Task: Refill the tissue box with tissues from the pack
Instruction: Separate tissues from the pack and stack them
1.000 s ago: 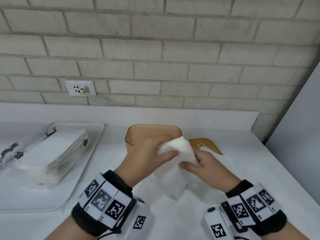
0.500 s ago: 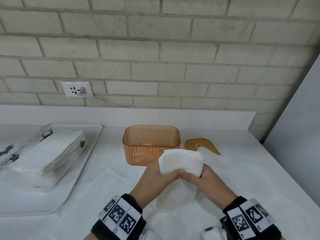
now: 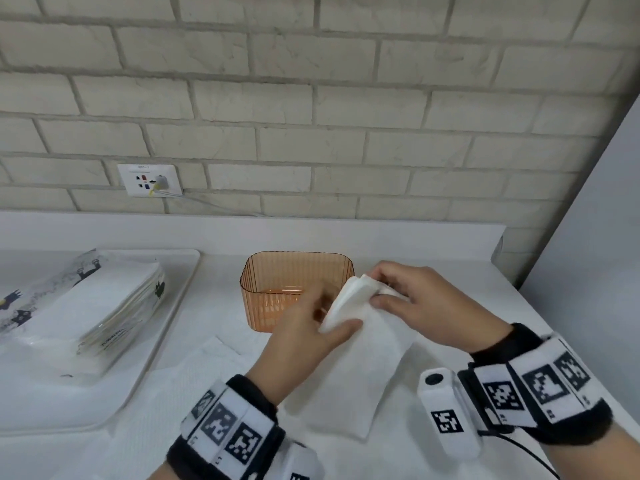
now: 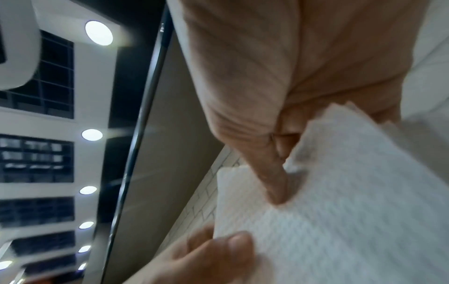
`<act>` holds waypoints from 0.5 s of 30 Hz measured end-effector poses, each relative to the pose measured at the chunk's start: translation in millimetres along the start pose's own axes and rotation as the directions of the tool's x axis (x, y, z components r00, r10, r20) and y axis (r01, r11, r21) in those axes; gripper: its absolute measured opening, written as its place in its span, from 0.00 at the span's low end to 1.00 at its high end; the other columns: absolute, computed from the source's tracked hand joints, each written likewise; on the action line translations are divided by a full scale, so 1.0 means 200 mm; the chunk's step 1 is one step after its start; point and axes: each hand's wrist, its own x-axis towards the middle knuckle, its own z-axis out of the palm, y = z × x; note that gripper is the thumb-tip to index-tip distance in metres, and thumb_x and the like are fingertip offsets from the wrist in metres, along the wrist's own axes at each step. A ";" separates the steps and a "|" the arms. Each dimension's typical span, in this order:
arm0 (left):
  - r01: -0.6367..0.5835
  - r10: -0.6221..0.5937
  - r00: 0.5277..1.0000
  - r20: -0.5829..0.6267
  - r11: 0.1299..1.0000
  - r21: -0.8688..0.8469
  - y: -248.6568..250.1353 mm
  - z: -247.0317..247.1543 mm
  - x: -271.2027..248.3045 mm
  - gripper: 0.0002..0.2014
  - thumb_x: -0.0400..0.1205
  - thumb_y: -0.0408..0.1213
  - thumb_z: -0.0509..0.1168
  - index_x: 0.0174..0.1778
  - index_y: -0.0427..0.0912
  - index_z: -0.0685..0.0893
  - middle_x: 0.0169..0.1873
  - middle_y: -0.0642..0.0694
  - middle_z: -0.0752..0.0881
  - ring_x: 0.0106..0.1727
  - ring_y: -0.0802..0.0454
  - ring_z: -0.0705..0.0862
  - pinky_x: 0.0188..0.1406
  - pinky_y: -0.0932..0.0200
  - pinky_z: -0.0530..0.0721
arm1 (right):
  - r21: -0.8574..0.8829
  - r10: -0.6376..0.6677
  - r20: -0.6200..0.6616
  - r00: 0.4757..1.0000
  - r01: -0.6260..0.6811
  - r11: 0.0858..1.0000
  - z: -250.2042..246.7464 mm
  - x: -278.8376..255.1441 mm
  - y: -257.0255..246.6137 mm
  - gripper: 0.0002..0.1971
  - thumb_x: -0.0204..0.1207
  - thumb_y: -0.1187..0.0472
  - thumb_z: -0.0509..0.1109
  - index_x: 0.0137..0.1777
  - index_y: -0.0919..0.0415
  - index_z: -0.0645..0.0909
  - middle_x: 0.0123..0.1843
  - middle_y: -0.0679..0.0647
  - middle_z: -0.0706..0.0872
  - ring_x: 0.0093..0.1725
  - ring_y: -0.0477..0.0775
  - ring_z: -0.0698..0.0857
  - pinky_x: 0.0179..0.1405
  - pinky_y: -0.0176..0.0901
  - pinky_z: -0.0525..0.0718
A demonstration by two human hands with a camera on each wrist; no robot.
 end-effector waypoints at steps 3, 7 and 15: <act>0.212 -0.212 0.977 0.028 0.939 -0.271 -0.07 -0.11 -0.07 0.26 0.60 0.57 0.77 0.51 0.54 0.80 0.40 0.55 0.87 0.42 0.55 0.88 0.39 0.64 0.86 | 0.253 0.145 -0.110 0.983 -0.114 0.961 0.01 -0.03 0.10 0.03 0.79 0.64 0.67 0.49 0.55 0.79 0.48 0.49 0.88 0.50 0.50 0.87 0.57 0.51 0.81; 0.269 -0.253 0.963 0.091 0.897 -0.351 -0.11 -0.13 -0.13 0.25 0.57 0.58 0.75 0.48 0.52 0.87 0.49 0.50 0.89 0.48 0.52 0.89 0.44 0.61 0.87 | 0.530 0.292 -0.108 0.950 -0.193 0.825 0.12 -0.08 0.17 0.08 0.80 0.66 0.64 0.57 0.60 0.77 0.54 0.55 0.88 0.55 0.59 0.87 0.58 0.59 0.81; 0.211 -0.190 0.973 0.132 0.962 -0.172 -0.22 -0.12 -0.19 0.10 0.74 0.36 0.76 0.41 0.56 0.84 0.43 0.59 0.86 0.43 0.63 0.84 0.42 0.68 0.82 | 0.486 0.321 0.129 0.938 -0.342 0.804 0.33 -0.20 0.29 0.12 0.81 0.68 0.61 0.57 0.50 0.68 0.50 0.53 0.81 0.43 0.46 0.83 0.39 0.30 0.79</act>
